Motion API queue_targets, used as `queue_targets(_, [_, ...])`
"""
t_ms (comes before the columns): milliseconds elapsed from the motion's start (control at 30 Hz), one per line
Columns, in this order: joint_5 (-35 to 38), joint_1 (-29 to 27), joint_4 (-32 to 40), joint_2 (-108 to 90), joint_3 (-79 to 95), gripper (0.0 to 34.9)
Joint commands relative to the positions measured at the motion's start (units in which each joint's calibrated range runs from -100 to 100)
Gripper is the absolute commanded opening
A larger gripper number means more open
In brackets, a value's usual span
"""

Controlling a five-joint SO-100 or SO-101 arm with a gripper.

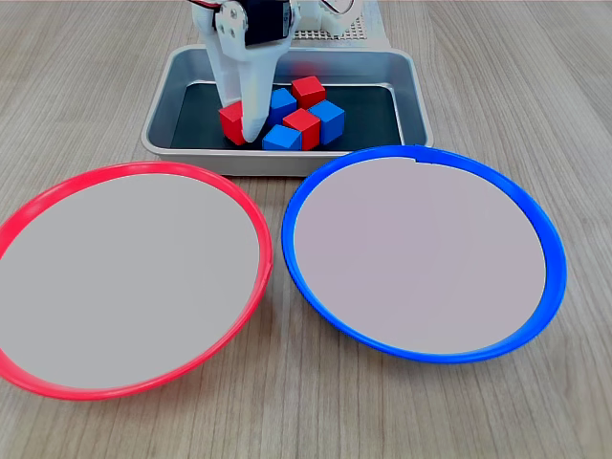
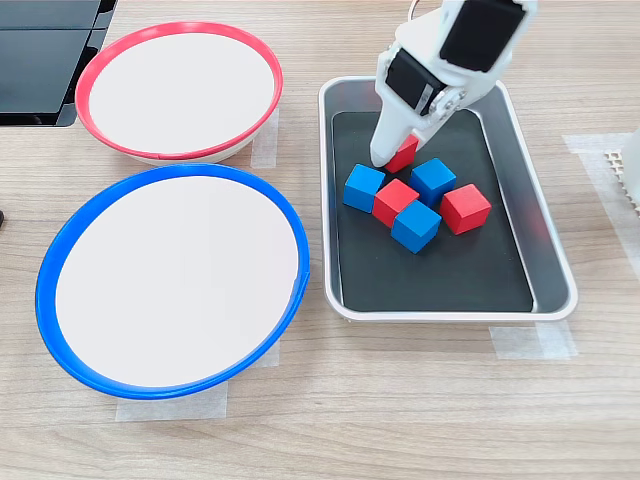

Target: Resolve any anomalies and move all blocks to matching dishes

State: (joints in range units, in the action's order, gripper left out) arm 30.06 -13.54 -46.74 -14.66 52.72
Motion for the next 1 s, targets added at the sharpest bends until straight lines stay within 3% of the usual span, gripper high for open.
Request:
queue_targets(0, [-1.95,0.98,-0.6,-3.8,-6.16,0.3])
queue_targets(267, [-10.5,3.05,0.89,9.93,-35.56,0.2])
queue_targets(533, [-9.87,2.01,7.32,29.12,-49.95,0.3])
queue_targets(600, [-9.33,1.82,9.47,31.08,-50.31,3.4])
queue_targets(633, [-9.28,1.82,10.05,31.42,-50.4,7.9])
queue_targets(700, [-9.23,2.01,10.38,31.08,-49.95,12.2])
queue_targets(900, [-8.74,2.58,5.92,24.17,-45.58,14.4])
queue_targets(967, [-6.45,2.95,1.22,18.12,-41.21,13.9])
